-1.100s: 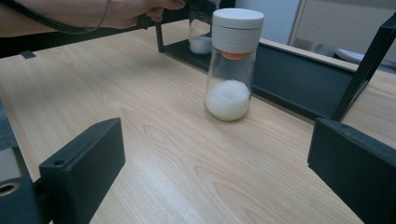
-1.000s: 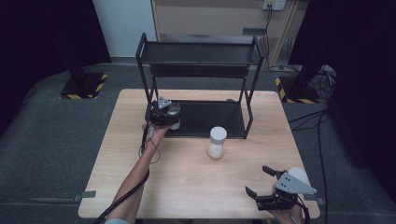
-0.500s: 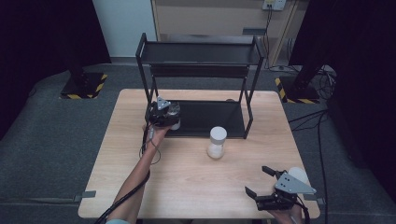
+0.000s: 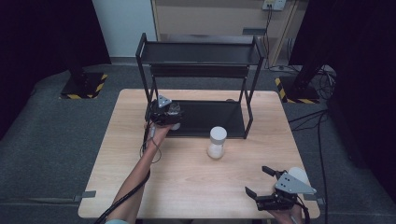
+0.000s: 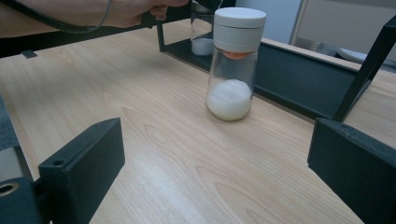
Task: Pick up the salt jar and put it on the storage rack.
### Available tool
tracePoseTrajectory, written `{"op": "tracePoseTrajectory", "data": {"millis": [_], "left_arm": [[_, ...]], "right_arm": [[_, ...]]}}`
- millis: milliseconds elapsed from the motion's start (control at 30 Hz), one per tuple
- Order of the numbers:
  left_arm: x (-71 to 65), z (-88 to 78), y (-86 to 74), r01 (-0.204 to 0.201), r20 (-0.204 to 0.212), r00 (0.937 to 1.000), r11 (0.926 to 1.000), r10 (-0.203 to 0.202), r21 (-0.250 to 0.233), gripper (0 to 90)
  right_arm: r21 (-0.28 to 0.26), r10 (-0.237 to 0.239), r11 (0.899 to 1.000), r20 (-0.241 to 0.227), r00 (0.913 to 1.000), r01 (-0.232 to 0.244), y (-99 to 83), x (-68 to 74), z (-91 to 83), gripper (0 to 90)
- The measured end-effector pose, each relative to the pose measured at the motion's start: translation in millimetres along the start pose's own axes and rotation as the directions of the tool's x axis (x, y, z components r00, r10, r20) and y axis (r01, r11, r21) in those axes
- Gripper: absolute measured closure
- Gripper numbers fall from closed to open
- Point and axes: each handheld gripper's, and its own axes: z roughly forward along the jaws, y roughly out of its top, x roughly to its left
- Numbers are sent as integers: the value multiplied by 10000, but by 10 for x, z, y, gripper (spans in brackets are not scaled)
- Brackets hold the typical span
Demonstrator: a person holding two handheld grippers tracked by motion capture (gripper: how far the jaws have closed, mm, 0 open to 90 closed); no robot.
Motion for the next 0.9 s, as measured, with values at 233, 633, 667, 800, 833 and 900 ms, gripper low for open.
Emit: {"op": "tracePoseTrajectory", "data": {"millis": [233,633,667,800,833,900], "left_arm": [[-3,-107,102,-41,117,9999,9995,44,-311,70],[6,-308,270,-55,426,9991,9989,74,-460,19],[14,-328,275,-50,484,9988,9990,72,-452,18],[28,-391,280,-135,566,9983,9992,156,-374,21],[34,-410,279,-124,583,9982,9992,145,-372,21],[58,-452,270,-74,712,9974,9992,103,-398,21]], "right_arm": [[5,-5,10000,-5,10000,5,2,2,-2,40],[7,-30,10000,-1,10000,30,6,8,-3,40],[13,-38,10000,-9,10000,38,6,7,-2,40],[13,-85,10000,-42,10000,85,8,8,2,40],[17,-92,10000,-48,9999,92,8,8,1,40],[15,-86,10000,-43,10000,86,9,9,-2,40]]}}
